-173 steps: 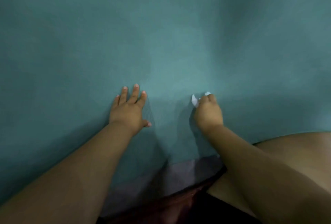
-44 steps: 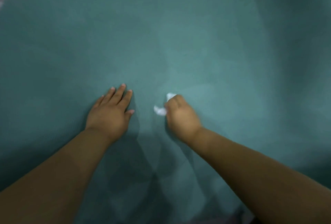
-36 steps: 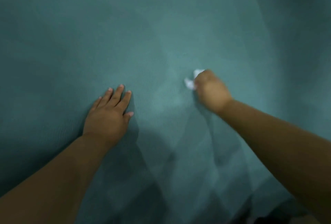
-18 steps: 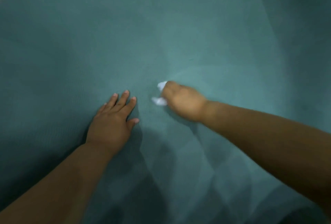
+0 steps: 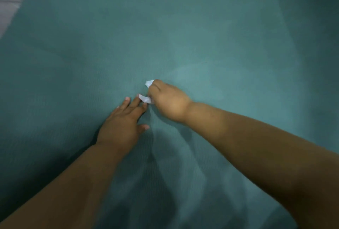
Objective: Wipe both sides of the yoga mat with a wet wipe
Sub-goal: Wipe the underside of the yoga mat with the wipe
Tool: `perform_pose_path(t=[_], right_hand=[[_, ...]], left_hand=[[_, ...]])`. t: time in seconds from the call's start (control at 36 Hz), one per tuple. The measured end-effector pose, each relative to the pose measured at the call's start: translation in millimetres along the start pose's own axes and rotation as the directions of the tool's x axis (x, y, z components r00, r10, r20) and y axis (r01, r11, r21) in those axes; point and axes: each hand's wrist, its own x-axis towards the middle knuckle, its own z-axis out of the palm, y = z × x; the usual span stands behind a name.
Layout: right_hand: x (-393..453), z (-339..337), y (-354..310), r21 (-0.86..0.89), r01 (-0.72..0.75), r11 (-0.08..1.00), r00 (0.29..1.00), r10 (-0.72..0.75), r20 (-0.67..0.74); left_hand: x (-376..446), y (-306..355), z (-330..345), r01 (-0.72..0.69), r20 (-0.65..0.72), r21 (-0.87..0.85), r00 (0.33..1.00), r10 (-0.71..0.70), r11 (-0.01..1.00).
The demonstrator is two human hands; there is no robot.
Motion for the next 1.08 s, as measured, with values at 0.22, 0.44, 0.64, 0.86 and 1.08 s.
perform_pose_path(t=[0.22, 0.44, 0.64, 0.86, 1.08], right_hand=[[-45, -26, 73, -0.078, -0.599, 0.797, 0.800, 0.590, -0.107], [-79, 10, -63, 0.133, -0.322, 0.937, 0.942, 0.332, -0.054], [-130, -12, 5, -0.087, -0.240, 0.967, 0.970, 0.235, -0.063], [-129, -19, 12, -0.132, -0.807, 0.575, 0.589, 0.800, -0.117], [-135, 18, -145, 0.123, -0.242, 0.962, 0.951, 0.211, 0.226]], left_hand=[[-28, -3, -8, 0.077, 0.083, 0.216, 0.992, -0.097, 0.973], [-25, -7, -5, 0.076, 0.056, 0.148, 0.995, -0.086, 0.986], [-24, -9, -4, 0.066, 0.045, 0.117, 0.996, -0.071, 0.991], [-23, -9, 0, 0.085, 0.023, 0.086, 0.996, -0.088, 0.993], [-25, -6, -2, 0.090, 0.066, 0.151, 0.993, -0.101, 0.984]])
